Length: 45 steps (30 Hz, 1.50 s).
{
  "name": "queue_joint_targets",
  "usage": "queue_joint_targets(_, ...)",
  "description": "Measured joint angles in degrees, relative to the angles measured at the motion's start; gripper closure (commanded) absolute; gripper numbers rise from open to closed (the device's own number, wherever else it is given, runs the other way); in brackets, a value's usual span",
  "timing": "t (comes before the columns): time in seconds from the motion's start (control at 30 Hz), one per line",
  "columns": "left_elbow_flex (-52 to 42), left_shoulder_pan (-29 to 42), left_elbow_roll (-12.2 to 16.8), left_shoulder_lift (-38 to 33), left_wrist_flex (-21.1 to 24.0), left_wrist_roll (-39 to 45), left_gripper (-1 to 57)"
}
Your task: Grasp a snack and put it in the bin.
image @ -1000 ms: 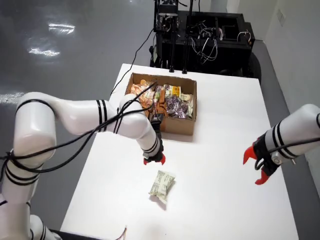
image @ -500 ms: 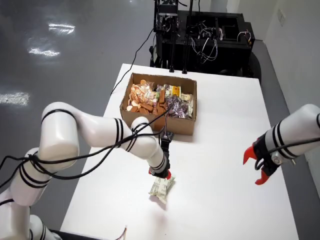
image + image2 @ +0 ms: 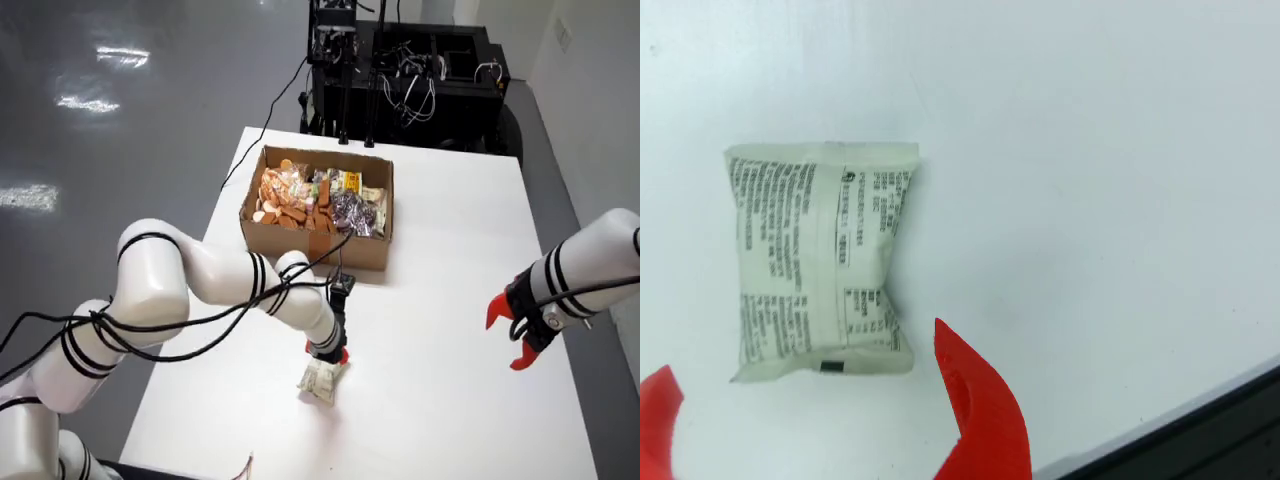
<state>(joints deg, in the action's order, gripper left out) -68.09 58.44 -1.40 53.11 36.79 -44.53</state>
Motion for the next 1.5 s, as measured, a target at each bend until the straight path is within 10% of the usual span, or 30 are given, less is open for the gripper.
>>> queue_joint_targets(0.8, -0.9, -1.1, 2.1, 5.4, -4.6, -0.5, 6.4)
queue_joint_targets(1.5, -2.8, -0.9, 4.8, 5.9, -9.2, -0.5, 32.7)
